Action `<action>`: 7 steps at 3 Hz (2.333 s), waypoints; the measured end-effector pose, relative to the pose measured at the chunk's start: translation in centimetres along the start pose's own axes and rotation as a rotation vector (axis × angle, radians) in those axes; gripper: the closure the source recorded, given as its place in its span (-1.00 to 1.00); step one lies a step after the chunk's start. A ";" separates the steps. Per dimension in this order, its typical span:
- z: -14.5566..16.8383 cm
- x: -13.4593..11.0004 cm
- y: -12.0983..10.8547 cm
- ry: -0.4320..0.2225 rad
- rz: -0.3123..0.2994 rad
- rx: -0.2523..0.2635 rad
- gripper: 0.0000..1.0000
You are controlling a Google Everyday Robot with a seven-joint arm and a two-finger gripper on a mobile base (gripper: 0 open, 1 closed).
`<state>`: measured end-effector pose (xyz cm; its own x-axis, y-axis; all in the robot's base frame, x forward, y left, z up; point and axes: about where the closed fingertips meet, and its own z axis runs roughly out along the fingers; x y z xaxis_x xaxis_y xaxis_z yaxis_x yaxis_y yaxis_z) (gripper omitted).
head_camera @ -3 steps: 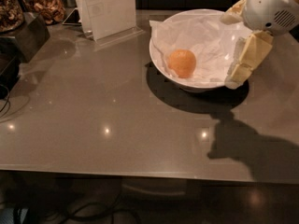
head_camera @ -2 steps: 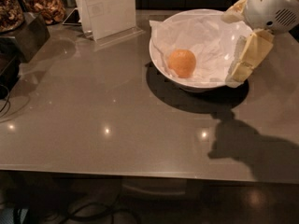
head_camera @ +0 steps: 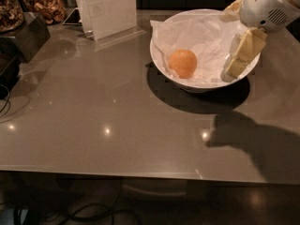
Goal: Pick orange from white bowl
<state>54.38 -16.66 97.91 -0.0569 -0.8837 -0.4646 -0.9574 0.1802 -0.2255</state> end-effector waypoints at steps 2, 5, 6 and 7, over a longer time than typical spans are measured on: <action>4.5 0.4 -3.3 -0.055 0.018 -0.070 -1.00; 7.0 0.9 -4.7 -0.078 0.043 -0.103 -0.34; 9.6 1.2 -6.0 -0.091 0.053 -0.143 -0.52; 12.0 1.8 -7.0 -0.099 0.072 -0.179 -0.52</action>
Offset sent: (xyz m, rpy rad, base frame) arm 0.0645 0.0088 -0.0527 0.0906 0.1126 0.0359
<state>64.40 -14.36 88.41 -0.1074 -0.8230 -0.5578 -0.9874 0.1538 -0.0367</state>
